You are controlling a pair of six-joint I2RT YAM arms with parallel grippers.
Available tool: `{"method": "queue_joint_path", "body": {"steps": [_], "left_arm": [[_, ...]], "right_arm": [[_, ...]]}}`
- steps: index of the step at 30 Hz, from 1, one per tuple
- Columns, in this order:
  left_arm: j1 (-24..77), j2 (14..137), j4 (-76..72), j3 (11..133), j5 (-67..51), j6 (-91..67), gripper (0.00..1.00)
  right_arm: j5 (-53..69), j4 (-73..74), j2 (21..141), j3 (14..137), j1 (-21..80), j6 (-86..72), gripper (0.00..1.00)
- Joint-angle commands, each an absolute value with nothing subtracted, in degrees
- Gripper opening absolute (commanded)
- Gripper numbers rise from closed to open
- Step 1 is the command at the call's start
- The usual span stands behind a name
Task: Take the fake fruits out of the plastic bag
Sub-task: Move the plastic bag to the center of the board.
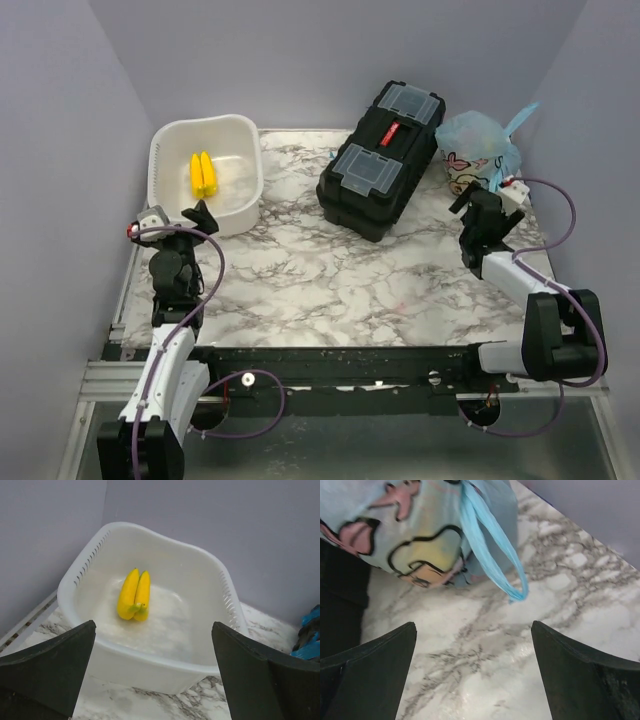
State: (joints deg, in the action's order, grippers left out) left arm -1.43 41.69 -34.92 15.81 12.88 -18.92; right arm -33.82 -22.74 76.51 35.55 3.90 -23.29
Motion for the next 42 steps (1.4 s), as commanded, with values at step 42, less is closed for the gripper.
{"method": "queue_joint_path", "body": {"steps": [42], "left_arm": [[3.29, 51.79, 3.43, 53.80, -30.69, -23.87, 0.99]], "right_arm": [[1.75, -23.58, 100.89, 65.43, -8.66, -26.11, 0.70]]}}
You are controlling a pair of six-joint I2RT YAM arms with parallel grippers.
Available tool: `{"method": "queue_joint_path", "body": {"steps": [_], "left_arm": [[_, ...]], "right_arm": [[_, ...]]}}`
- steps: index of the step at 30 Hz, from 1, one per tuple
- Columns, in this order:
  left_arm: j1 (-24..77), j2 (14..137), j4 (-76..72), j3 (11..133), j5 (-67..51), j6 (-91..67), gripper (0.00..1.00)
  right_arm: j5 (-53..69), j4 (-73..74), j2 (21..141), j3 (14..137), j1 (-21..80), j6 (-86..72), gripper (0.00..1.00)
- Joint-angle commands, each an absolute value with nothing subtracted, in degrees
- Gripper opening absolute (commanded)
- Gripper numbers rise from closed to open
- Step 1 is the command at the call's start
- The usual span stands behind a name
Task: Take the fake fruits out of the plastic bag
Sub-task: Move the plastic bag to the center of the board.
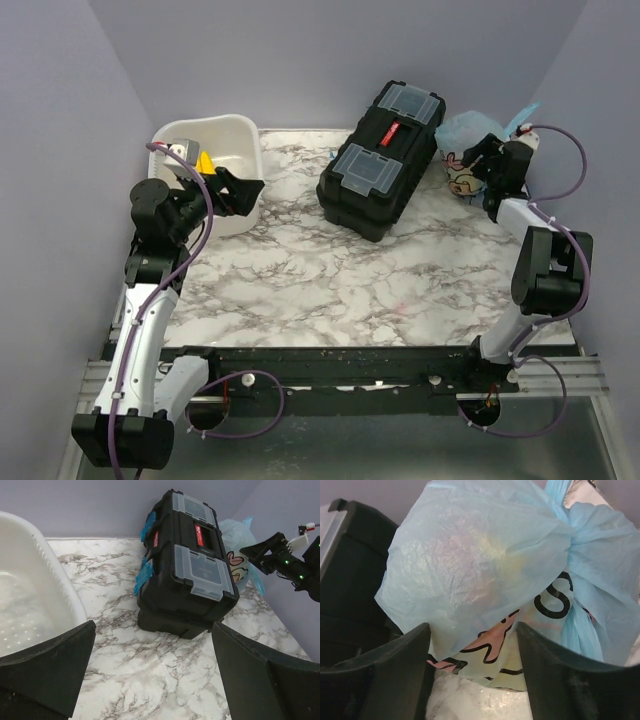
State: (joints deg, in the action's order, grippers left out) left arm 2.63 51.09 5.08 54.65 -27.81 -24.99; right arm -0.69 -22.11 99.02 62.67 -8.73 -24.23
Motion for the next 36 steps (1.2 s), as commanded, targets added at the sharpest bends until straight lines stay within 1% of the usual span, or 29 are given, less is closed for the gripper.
{"method": "queue_joint_path", "body": {"steps": [1, 2, 3, 5, 6, 7, 11, 13, 17, 20, 23, 25, 32, 36], "left_arm": [[3.51, 52.03, 3.37, 53.79, -30.71, -23.75, 0.99], [3.79, 52.37, 3.37, 53.69, -30.73, -23.65, 0.99], [4.01, 52.66, 3.43, 53.72, -30.83, -23.48, 0.99], [4.76, 53.36, 3.51, 53.87, -30.98, -23.00, 0.99], [5.19, 53.64, 3.60, 53.93, -30.99, -22.67, 0.99], [5.46, 53.99, 3.77, 54.04, -30.93, -22.44, 0.99], [5.78, 55.80, 4.63, 55.05, -31.59, -22.58, 0.99], [6.16, 55.87, 4.69, 54.90, -31.74, -22.85, 0.99], [9.39, 54.47, 5.56, 53.98, -28.74, -20.41, 0.99], [12.76, 53.69, 8.39, 53.71, -24.64, -17.44, 0.99], [15.58, 52.95, 9.44, 53.35, -21.63, -15.47, 0.99], [17.33, 52.41, 9.59, 53.01, -20.57, -14.26, 0.99], [19.25, 53.31, 11.18, 54.77, -21.47, -14.42, 0.99], [19.42, 56.49, 12.90, 57.17, -25.42, -18.76, 0.99]], "right_arm": [[1.72, -22.28, 101.36, 66.46, -8.64, -26.27, 0.62], [1.76, -21.08, 101.73, 67.14, -8.62, -26.43, 0.53], [1.47, -20.28, 101.86, 67.55, -8.61, -26.74, 0.47], [0.33, -19.23, 101.63, 67.30, -8.61, -27.40, 0.25], [-0.51, -18.15, 101.34, 67.24, -8.67, -27.34, 0.11], [-1.46, -16.93, 101.02, 67.17, -8.67, -27.43, 0.01], [-1.73, -10.16, 97.63, 64.30, -8.55, -28.91, 0.01], [-1.89, -8.28, 93.99, 60.62, -8.35, -30.69, 0.01], [-5.91, 2.77, 84.28, 53.73, -4.67, -33.89, 0.01], [-7.99, 8.44, 74.61, 45.68, -0.12, -36.75, 0.01], [-8.06, 12.98, 65.84, 38.30, 3.45, -38.69, 0.01], [-6.97, 16.32, 61.76, 35.93, 5.00, -38.52, 0.01], [-3.47, 25.96, 49.83, 33.55, 12.36, -39.44, 0.01], [4.33, 28.75, 49.83, 35.02, 15.87, -41.04, 0.01]]}}
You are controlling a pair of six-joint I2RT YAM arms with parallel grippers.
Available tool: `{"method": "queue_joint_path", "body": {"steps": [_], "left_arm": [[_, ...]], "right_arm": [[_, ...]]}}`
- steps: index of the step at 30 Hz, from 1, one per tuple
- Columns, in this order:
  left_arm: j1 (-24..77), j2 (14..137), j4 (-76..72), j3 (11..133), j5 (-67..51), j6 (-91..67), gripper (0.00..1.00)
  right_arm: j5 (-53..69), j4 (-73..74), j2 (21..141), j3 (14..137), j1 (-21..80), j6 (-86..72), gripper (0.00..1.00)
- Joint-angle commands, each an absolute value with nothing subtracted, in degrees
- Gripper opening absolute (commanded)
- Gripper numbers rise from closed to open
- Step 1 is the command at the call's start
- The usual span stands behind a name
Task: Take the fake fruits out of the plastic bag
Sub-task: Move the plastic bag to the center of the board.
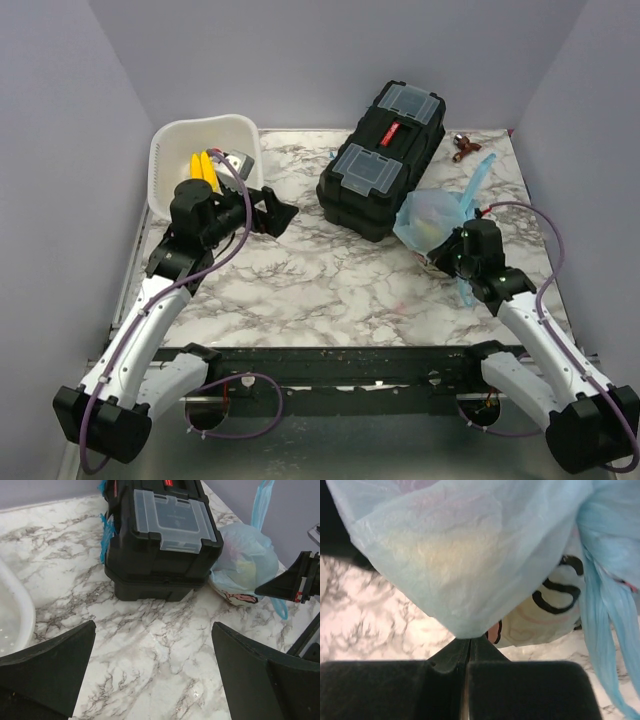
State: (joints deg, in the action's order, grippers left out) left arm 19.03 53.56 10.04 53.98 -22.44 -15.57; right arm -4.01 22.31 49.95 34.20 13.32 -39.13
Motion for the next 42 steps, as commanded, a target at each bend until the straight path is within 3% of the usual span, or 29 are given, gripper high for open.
{"method": "queue_joint_path", "body": {"steps": [1, 5, 12, 15, 20, 24, 32, 35, 40, 42], "left_arm": [[19.55, 57.68, 14.88, 58.87, -26.75, -19.76, 0.99], [19.90, 61.30, 19.81, 63.53, -34.87, -25.67, 0.99], [23.39, 57.31, 16.73, 54.36, -39.33, -32.60, 0.99], [25.29, 54.43, 16.91, 50.20, -37.03, -33.38, 0.99], [26.37, 49.88, 19.79, 48.35, -31.29, -33.62, 0.99], [26.50, 45.52, 28.81, 51.47, -20.24, -30.63, 0.98], [26.46, 36.37, 37.95, 51.25, -11.03, -29.03, 0.99], [26.47, 35.62, 37.92, 49.24, -10.97, -30.51, 0.99], [27.64, 38.80, 32.93, 45.06, -25.04, -31.81, 0.99], [29.47, 41.25, 34.73, 46.06, -25.10, -29.89, 0.99]], "right_arm": [[6.32, 29.78, 49.85, 35.14, 15.98, -40.57, 0.01], [17.61, 32.30, 48.44, 34.25, 16.49, -38.41, 0.01], [32.82, 33.58, 51.34, 34.99, 22.76, -33.07, 0.01], [28.48, 31.39, 54.22, 37.34, 33.80, -34.73, 0.01], [15.83, 22.23, 68.76, 46.18, 57.23, -35.78, 0.01], [15.99, 10.12, 79.18, 50.61, 58.73, -34.89, 0.01], [15.00, 7.57, 92.19, 61.95, 58.71, -31.15, 0.02], [15.97, 8.66, 92.06, 61.58, 58.74, -29.61, 0.15], [20.95, 12.94, 86.63, 59.45, 58.77, -28.07, 0.43], [21.65, 15.24, 82.68, 58.82, 58.75, -27.62, 0.52]]}}
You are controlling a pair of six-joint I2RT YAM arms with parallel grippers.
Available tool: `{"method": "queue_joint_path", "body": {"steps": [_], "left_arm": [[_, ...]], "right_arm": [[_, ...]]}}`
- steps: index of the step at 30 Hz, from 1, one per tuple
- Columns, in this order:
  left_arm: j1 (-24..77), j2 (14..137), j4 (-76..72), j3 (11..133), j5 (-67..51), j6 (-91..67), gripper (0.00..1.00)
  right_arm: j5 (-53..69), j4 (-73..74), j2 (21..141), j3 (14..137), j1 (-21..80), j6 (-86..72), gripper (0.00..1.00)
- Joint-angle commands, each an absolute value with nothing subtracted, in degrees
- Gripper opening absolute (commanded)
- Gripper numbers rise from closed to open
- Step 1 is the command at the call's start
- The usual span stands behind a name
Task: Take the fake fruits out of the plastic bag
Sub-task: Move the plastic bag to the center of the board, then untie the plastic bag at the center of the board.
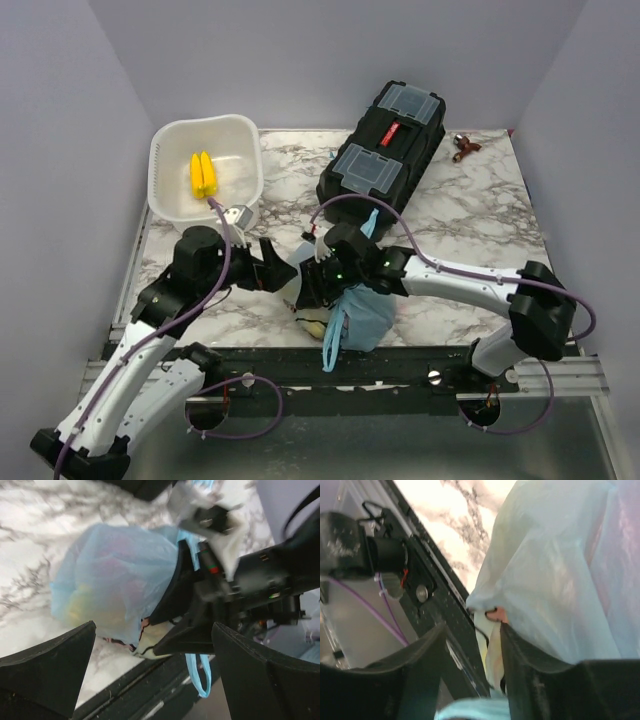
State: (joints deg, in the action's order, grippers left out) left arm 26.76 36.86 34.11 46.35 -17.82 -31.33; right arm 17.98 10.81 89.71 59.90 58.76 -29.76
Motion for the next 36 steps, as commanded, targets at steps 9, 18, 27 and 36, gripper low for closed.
{"method": "queue_joint_path", "body": {"steps": [9, 18, 27, 36], "left_arm": [[43.83, 47.33, 32.15, 51.00, -6.56, -27.43, 0.99], [55.69, 63.87, 35.06, 59.56, 2.85, -22.96, 0.90], [56.73, 72.18, 34.15, 62.43, 5.49, -19.27, 0.83], [57.19, 79.34, 34.73, 64.63, 9.07, -18.32, 0.56]], "right_arm": [[-6.68, 27.04, 62.51, 54.85, 58.59, -31.47, 0.94], [-19.25, 38.05, 62.98, 52.21, 58.62, -37.10, 0.72], [-17.93, 36.63, 60.61, 48.63, 58.59, -38.19, 0.66], [-16.95, 34.54, 60.81, 48.44, 58.55, -38.50, 0.67]]}}
